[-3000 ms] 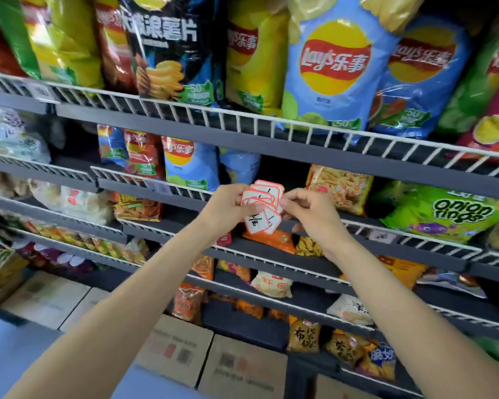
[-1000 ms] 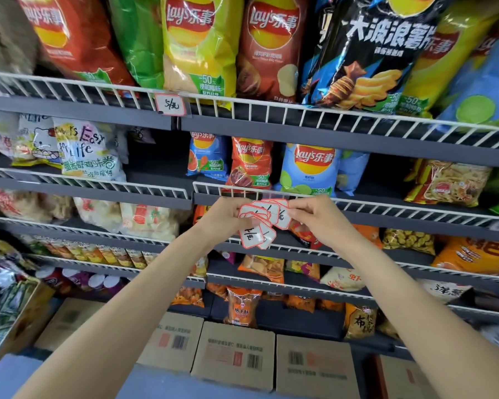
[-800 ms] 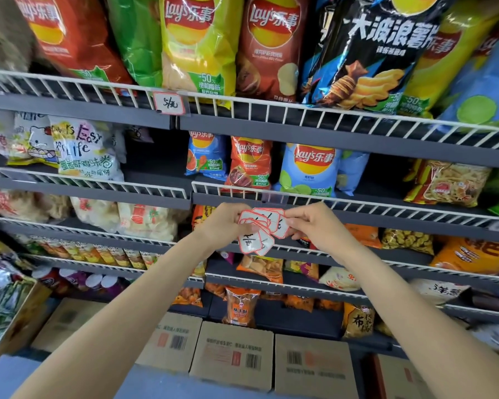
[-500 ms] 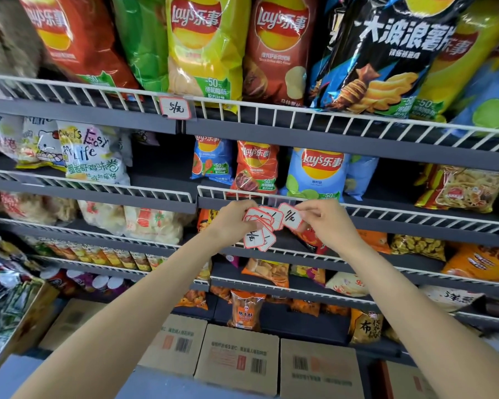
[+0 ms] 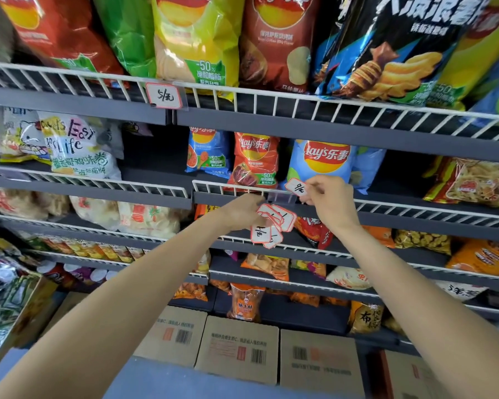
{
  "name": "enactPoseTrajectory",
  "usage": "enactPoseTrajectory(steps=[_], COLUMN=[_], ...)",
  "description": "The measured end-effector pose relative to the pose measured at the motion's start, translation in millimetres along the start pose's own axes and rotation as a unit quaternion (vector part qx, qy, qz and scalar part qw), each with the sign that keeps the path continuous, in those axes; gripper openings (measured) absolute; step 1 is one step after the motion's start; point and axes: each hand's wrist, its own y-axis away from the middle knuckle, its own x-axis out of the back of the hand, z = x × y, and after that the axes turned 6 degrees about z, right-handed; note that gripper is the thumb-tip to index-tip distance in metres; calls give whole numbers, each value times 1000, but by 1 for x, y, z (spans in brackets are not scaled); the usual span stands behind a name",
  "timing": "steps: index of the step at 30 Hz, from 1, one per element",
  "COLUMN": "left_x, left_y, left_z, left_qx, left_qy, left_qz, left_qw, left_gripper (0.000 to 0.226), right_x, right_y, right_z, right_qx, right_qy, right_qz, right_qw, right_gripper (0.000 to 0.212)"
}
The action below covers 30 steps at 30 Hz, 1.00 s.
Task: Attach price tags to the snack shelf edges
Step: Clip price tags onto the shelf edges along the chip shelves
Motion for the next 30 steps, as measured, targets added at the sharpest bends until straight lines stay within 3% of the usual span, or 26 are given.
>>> enactPoseTrajectory(steps=[7,14,19,30], left_x=[-2,-6,1,6], left_y=[-1,3,6,13], left_z=[-1,-8,-14,-12], left_qx=[-11,-31,-44,-62], left_qy=[74,8,-58,-179], left_qz=[-15,-3,-6,-5], left_qw=[997,999,997,982], left_gripper=[79,79,76,75], right_x=[-3,-3,-12,-21], right_y=[-5,-6,-7,-8], right_z=[5,-1,-3,-3], right_qx=[25,125,162,279], right_qy=[38,162,224,405], right_qz=[-7,-1,-45,-33], right_qw=[999,979,960,870], right_gripper=[17,18,21,38])
